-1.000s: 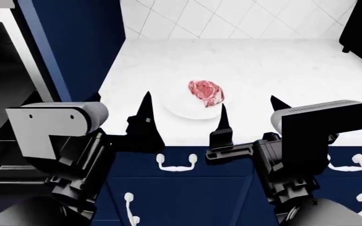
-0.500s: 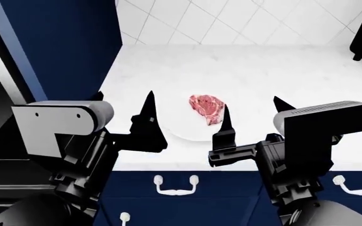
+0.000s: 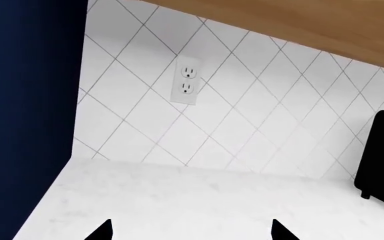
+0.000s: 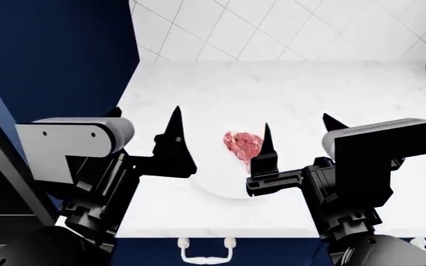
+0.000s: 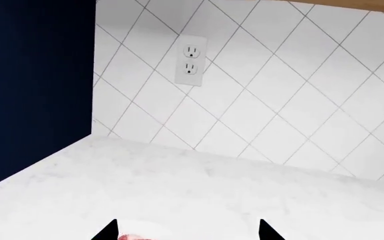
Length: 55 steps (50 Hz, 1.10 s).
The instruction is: Place the steak on the top rack of the oven.
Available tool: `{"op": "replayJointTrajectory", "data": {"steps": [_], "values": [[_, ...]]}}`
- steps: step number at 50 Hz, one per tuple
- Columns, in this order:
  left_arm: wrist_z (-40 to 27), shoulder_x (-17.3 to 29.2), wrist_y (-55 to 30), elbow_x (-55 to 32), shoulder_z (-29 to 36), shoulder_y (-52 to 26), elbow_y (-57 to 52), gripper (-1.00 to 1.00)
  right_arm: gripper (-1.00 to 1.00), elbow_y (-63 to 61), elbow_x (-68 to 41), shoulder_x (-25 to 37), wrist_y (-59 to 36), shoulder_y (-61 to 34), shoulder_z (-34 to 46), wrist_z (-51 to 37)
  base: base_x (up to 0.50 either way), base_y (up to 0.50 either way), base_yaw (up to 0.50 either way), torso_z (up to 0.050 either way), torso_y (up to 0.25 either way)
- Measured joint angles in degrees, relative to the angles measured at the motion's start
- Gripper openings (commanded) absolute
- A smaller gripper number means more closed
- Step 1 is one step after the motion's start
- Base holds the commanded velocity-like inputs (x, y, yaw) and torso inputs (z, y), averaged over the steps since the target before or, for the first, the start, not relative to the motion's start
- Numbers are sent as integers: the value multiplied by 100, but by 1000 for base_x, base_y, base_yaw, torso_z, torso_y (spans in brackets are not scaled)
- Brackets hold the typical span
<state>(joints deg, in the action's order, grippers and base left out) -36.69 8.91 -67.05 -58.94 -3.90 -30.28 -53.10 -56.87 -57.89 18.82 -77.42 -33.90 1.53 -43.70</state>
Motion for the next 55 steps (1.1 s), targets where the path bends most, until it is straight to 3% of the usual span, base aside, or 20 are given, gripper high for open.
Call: {"op": "replayJointTrajectory", "data": {"steps": [18, 23, 30, 35, 55], "values": [[20, 122, 246, 109, 189, 42, 118, 100, 100, 179, -142, 187, 211, 27, 73, -69, 113, 0, 0, 0, 1], [52, 162, 324, 158, 240, 59, 169, 100, 100, 407, -1457, 425, 87, -174, -163, -761, 0, 0, 0, 0, 0], [86, 208, 420, 193, 293, 77, 229, 100, 100, 573, -4001, 1270, 467, -581, 19, -2048, 0, 0, 0, 0, 0], [89, 234, 468, 202, 331, 71, 263, 100, 100, 676, -5181, 1733, 618, -798, 152, -2503, 0, 0, 0, 0, 0], [91, 347, 653, 254, 460, 96, 355, 100, 100, 1690, -6550, 2440, 460, -1531, 1061, -3090, 0, 0, 0, 0, 0]]}}
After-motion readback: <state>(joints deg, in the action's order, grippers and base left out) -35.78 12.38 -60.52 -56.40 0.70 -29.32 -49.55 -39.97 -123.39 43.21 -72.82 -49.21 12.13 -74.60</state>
